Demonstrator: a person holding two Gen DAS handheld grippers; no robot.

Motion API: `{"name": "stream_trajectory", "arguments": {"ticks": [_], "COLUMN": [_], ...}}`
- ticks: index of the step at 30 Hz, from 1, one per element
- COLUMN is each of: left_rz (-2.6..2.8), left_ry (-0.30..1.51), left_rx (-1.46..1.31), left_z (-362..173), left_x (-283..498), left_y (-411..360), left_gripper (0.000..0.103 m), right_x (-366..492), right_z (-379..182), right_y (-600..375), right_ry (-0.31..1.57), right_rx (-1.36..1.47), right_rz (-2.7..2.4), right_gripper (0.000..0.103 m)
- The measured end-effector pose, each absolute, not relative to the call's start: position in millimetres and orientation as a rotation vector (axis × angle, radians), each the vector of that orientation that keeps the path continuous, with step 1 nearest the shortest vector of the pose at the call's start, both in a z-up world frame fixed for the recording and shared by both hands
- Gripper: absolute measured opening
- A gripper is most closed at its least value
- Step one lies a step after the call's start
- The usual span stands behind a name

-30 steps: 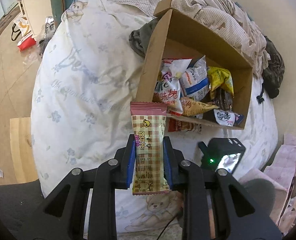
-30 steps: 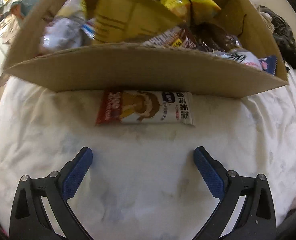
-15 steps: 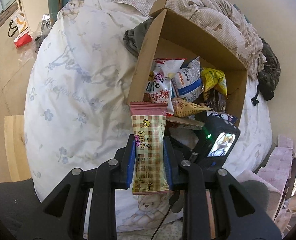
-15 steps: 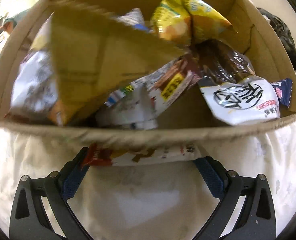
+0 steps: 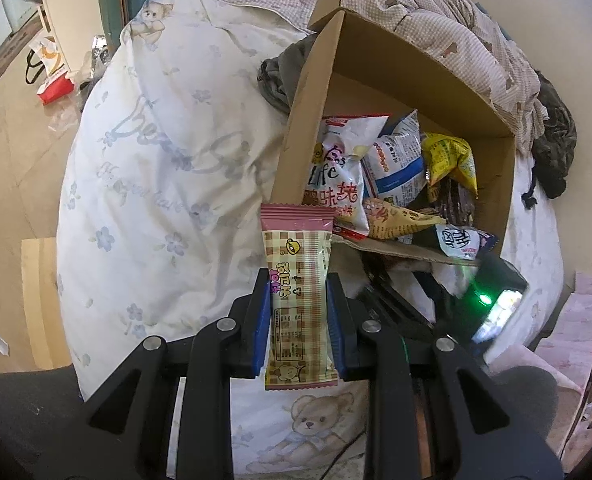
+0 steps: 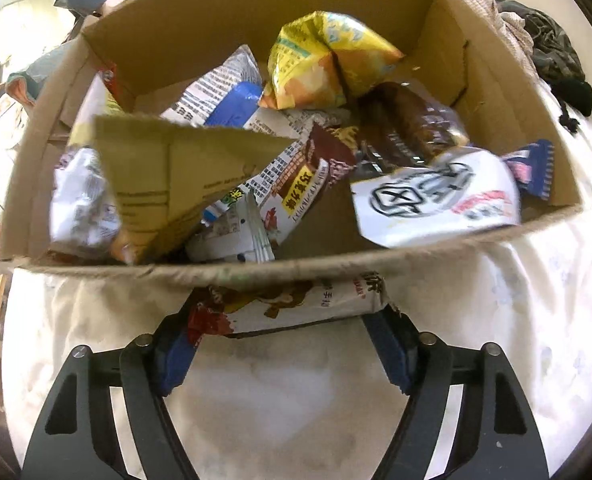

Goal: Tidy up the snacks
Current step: 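Hold the pink bar with left tool while right grasps the red-white packet, then lower both held snacks into the box and open both tools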

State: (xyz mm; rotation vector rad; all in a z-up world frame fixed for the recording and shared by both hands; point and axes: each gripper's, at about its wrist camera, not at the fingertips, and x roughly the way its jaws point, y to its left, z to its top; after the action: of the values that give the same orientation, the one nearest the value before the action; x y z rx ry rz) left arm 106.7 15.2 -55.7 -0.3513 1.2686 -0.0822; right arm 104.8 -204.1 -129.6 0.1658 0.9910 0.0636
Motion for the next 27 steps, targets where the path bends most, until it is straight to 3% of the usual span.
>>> {"name": "stream_trajectory", "arguments": {"ticks": [14, 20, 27], "left_rz": [-0.077, -0.114, -0.142], "left_ry": [1.207, 1.133, 1.083], "left_rx": [-0.333, -0.255, -0.163], "left_z": [-40, -18, 3], "left_x": [97, 104, 144], "left_y": [18, -1, -26], "left_gripper": [0.022, 0.022, 0.022], "right_x": [42, 76, 124], "right_z": [-41, -7, -10], "right_y": [-257, -257, -263], "right_ry": [0.931, 0.879, 0.853], "right_rx": [0.321, 0.304, 0.364], "right_rz": [0.191, 0.27, 0.293], "right_gripper": [0.079, 0.079, 0.081]}}
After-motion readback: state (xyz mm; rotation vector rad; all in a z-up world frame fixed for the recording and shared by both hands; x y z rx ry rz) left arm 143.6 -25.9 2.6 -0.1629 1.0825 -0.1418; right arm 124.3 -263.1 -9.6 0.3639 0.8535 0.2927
